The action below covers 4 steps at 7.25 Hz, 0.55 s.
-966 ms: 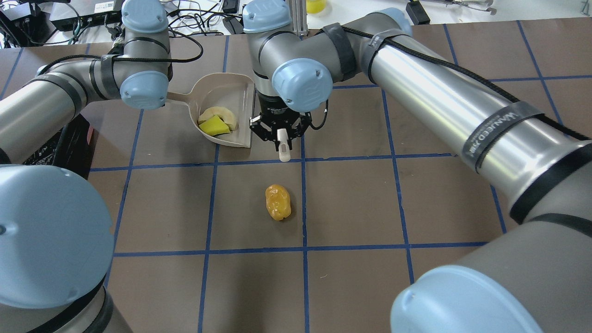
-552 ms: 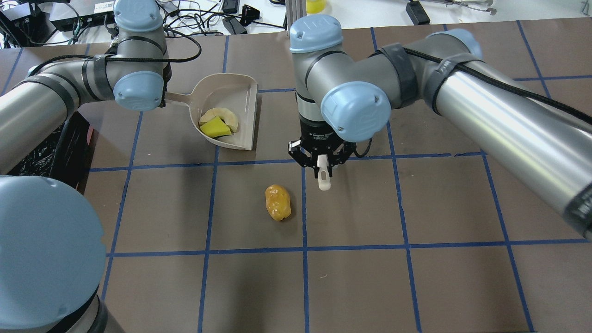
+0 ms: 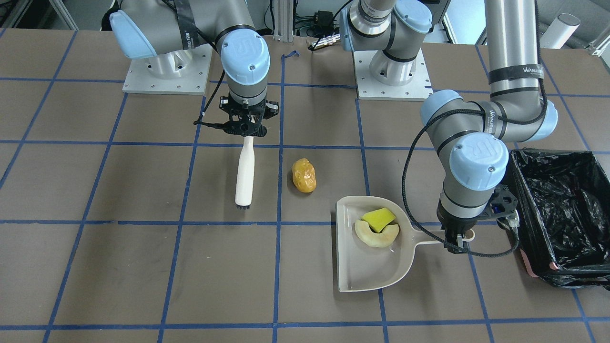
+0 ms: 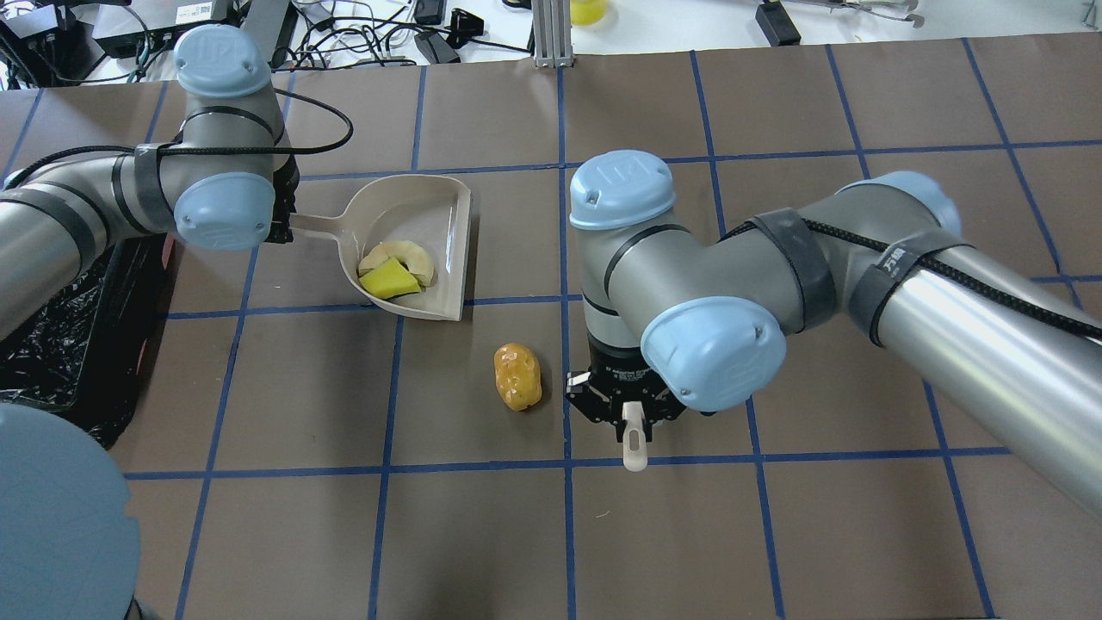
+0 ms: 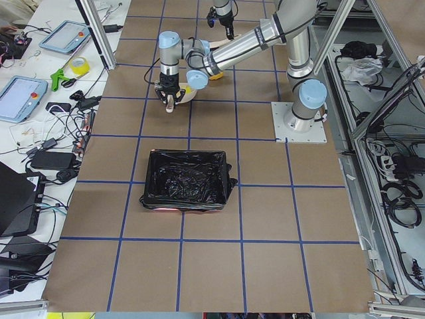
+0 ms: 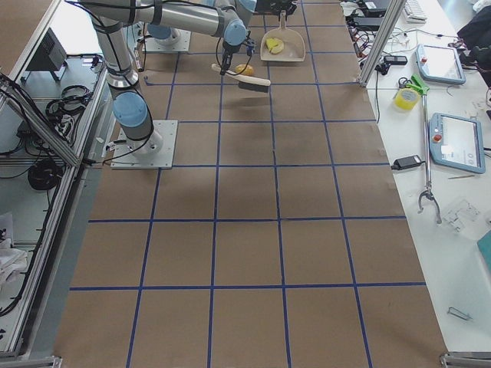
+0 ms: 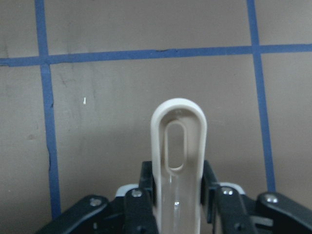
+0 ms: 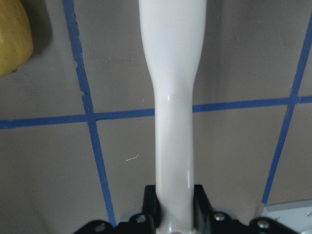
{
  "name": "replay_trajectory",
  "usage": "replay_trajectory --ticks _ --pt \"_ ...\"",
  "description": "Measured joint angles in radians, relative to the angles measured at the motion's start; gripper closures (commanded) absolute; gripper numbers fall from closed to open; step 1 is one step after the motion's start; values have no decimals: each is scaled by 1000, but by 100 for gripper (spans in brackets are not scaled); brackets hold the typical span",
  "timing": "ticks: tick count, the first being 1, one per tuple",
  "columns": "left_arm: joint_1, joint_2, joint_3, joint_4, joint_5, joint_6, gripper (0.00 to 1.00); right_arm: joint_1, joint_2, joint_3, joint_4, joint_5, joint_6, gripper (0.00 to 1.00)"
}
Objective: Sweep and dump trash into bin
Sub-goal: 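Move the brush with the right gripper behind the yellow potato, then sweep the potato into the dustpan with the brush while the left gripper holds it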
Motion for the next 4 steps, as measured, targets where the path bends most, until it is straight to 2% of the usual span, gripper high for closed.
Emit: replay_trajectory --ticks 4 --pt "3 153 -201 8 9 -2 100 169 6 26 -20 24 260 93"
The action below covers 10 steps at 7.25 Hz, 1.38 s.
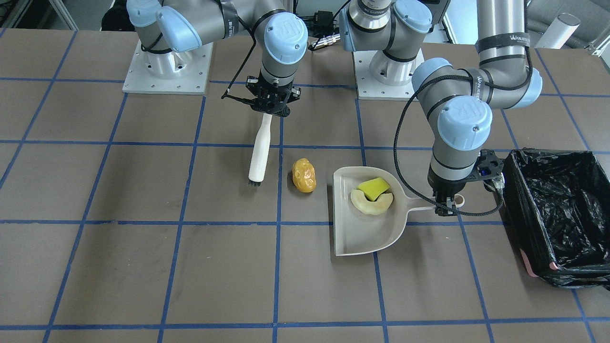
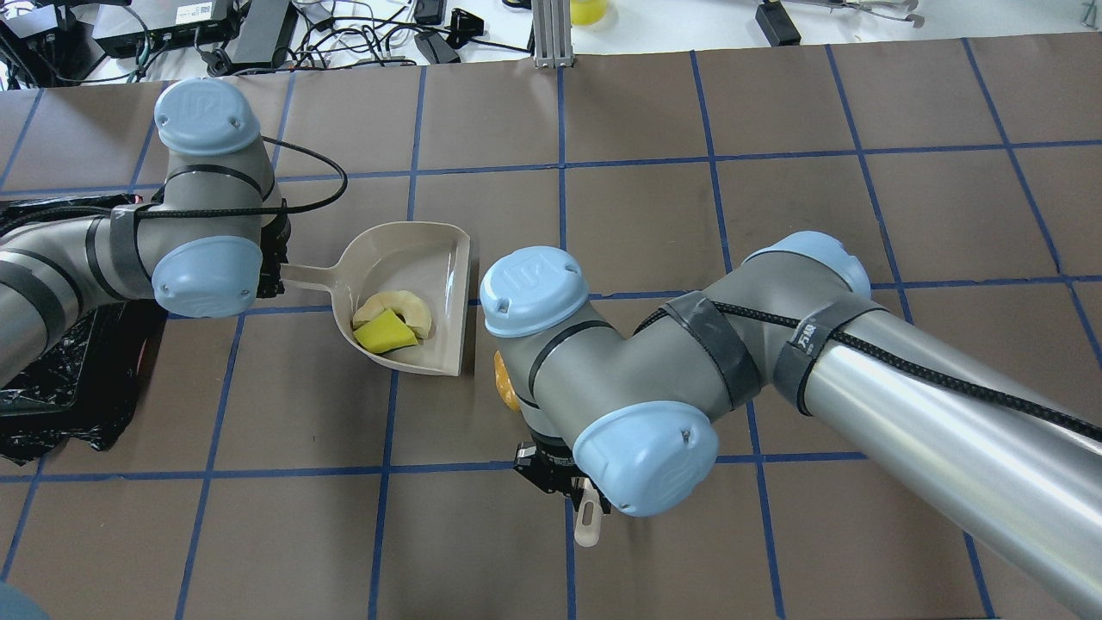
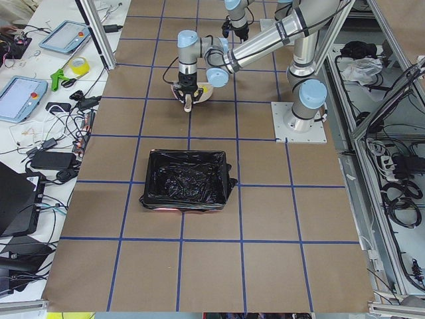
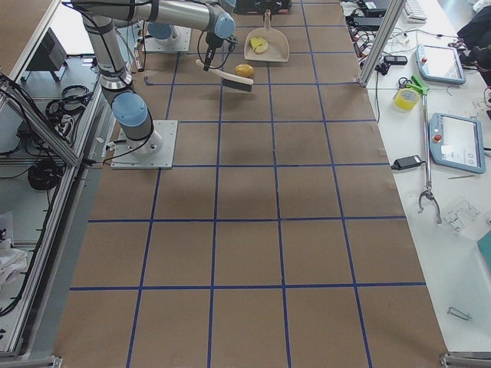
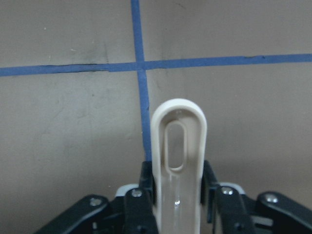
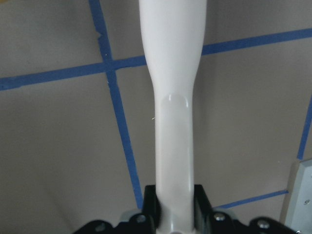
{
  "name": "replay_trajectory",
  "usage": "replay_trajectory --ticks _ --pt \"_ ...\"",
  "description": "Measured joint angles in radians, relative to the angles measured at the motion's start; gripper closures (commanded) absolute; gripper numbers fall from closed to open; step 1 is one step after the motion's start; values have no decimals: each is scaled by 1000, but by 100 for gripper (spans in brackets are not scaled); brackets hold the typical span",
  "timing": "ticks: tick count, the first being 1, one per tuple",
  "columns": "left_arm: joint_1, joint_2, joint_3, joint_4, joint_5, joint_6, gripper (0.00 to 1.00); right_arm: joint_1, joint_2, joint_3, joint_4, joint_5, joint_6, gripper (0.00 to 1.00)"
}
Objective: Sweep and dump trash into bin
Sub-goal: 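Sweep the potato into the dustpan with the brush while the left gripper holds it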
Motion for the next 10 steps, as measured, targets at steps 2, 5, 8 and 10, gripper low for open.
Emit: replay_trajectory --ticks 2,5,8,10 --pt "-1 53 -74 4 3 -8 100 21 8 1 -24 49 62 93" --pt "-3 95 -139 15 6 -30 100 50 43 0 -97 89 125 93" --pt "-6 77 -157 51 52 -44 100 70 83 -13 -164 90 151 93" --pt "-9 67 -157 63 60 -58 100 90 136 -54 -211 89 150 93"
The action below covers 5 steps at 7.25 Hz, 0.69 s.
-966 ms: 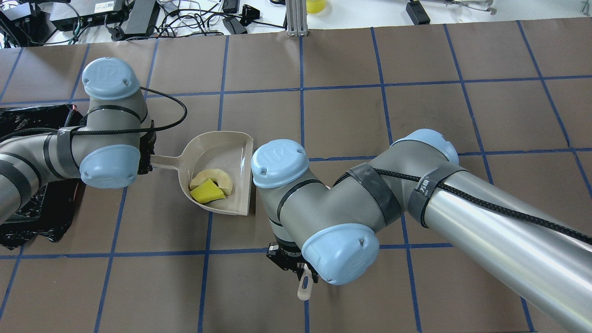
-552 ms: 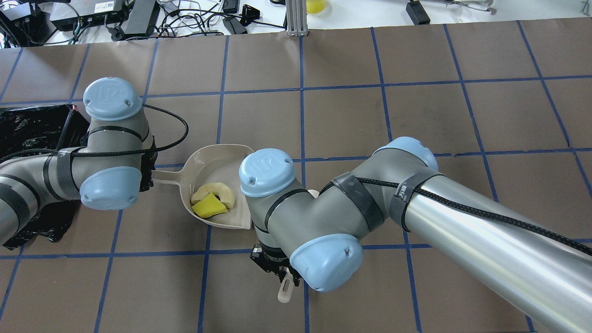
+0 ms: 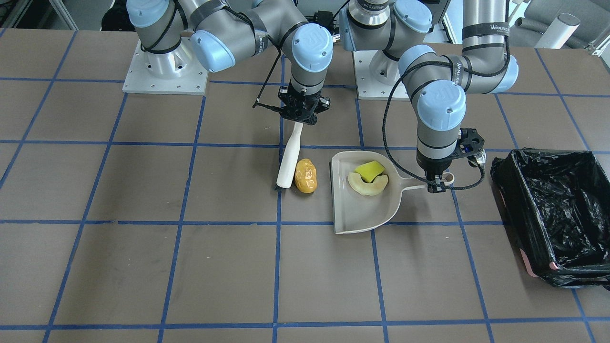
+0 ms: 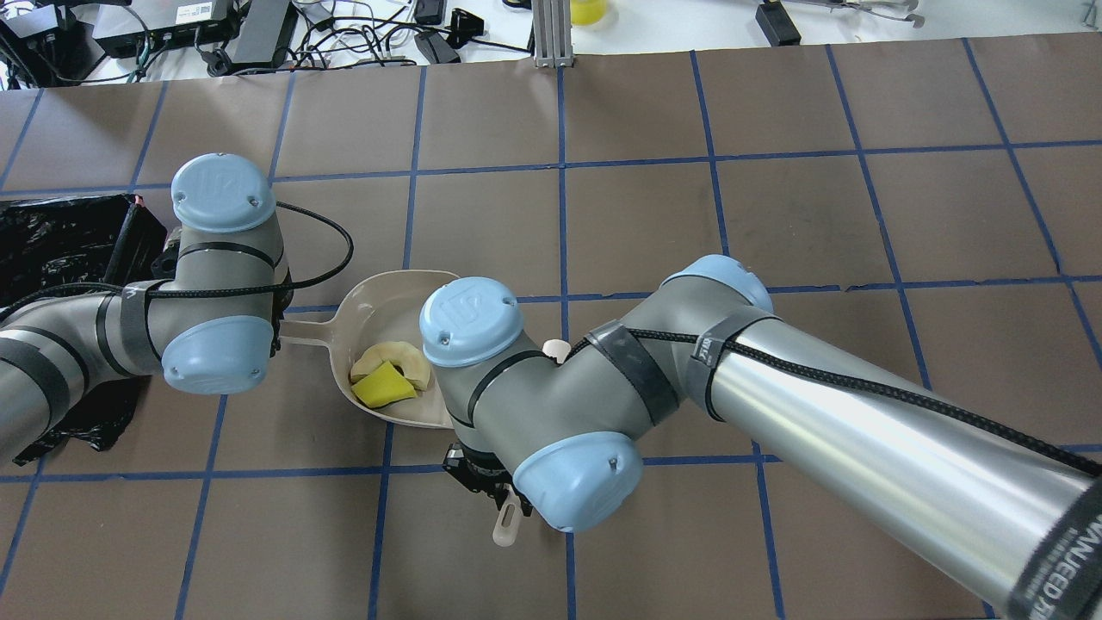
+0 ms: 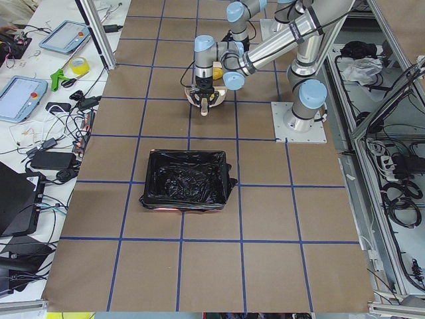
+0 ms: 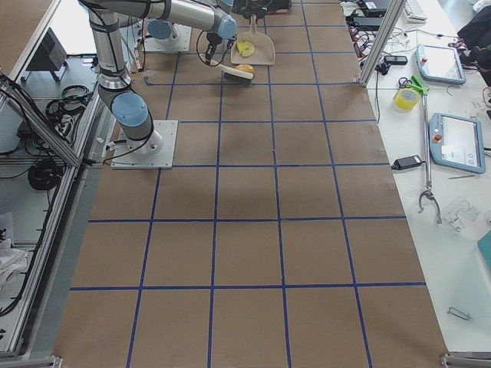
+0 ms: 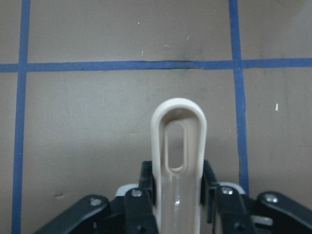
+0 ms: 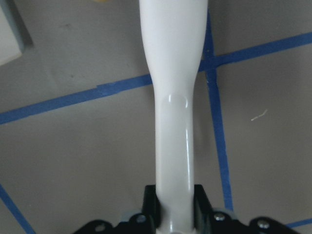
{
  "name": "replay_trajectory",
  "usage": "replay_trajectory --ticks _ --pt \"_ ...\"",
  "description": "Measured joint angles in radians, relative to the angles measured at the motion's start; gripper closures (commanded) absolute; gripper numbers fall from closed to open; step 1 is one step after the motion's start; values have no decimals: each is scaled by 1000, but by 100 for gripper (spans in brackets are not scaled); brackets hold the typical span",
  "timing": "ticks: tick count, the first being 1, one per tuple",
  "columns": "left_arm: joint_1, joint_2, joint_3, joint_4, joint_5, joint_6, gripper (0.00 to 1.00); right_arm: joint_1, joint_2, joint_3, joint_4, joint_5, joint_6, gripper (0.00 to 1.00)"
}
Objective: Sweep and dump trash into bin
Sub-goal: 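Sweep the potato into the dustpan with the brush while the left gripper holds it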
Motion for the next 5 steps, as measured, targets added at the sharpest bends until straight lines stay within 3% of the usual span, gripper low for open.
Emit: replay_trajectory --ticks 5 --pt "-1 -2 4 4 -3 -7 100 64 210 -270 -58 22 -91 93"
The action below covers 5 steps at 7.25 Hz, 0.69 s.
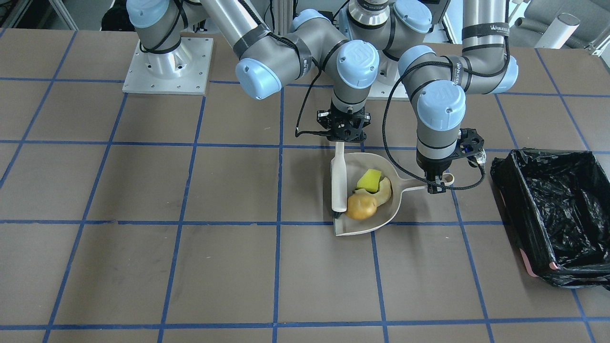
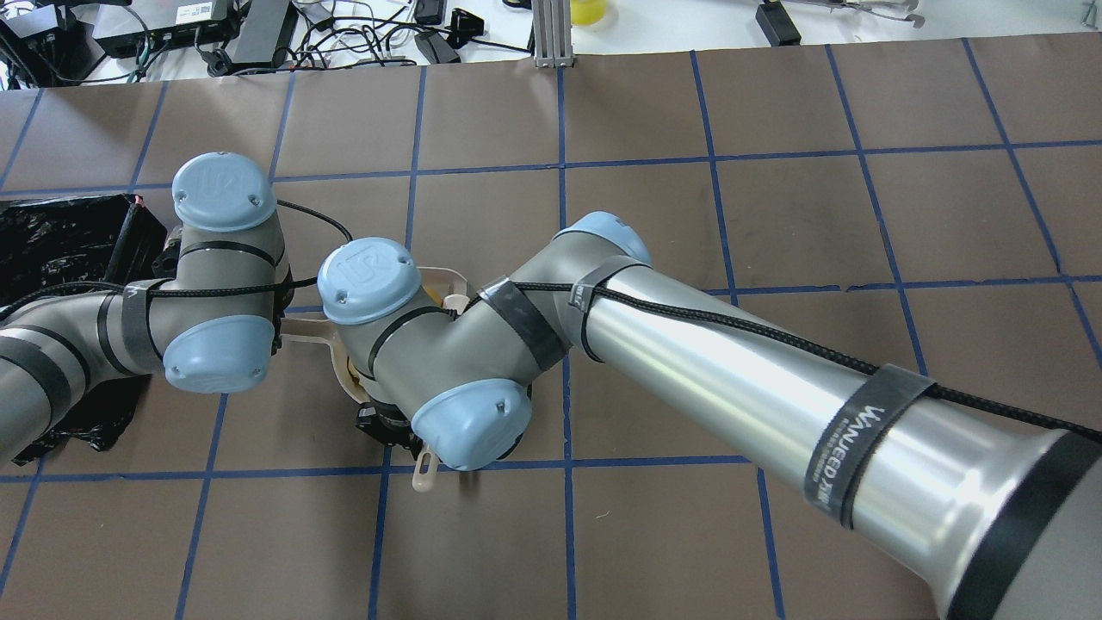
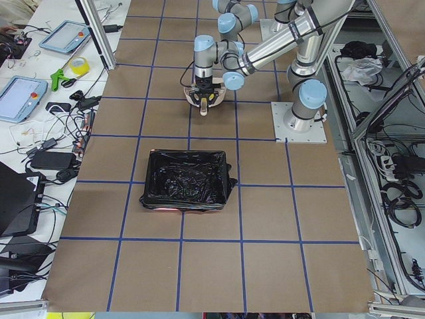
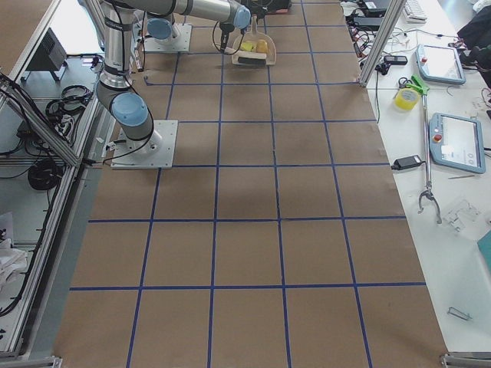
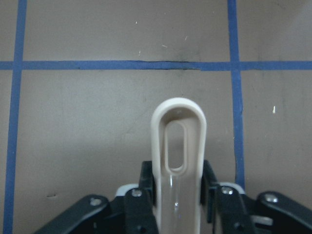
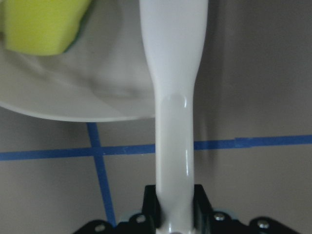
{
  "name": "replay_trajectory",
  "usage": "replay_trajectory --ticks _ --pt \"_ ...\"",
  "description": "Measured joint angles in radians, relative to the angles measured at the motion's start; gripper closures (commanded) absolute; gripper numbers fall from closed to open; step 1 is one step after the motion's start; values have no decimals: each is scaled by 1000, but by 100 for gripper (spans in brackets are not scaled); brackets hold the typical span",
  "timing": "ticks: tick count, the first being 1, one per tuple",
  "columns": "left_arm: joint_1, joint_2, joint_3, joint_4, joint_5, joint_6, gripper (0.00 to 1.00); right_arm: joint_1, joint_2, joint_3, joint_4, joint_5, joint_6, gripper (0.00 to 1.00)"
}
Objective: Sweep and dump trash into bin
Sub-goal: 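Sweep the potato into the dustpan with the brush while the left gripper holds it, then lift the dustpan over the bin with the left gripper while the right withdraws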
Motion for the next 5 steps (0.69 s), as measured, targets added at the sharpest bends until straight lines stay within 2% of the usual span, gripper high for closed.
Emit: replay_trajectory --ticks 3,5 --pt "0 0 8 1 -4 1 100 5 27 -44 15 -3 -12 92" --pt "0 1 9 4 -5 3 100 -29 -31 -43 104 -64 -76 92"
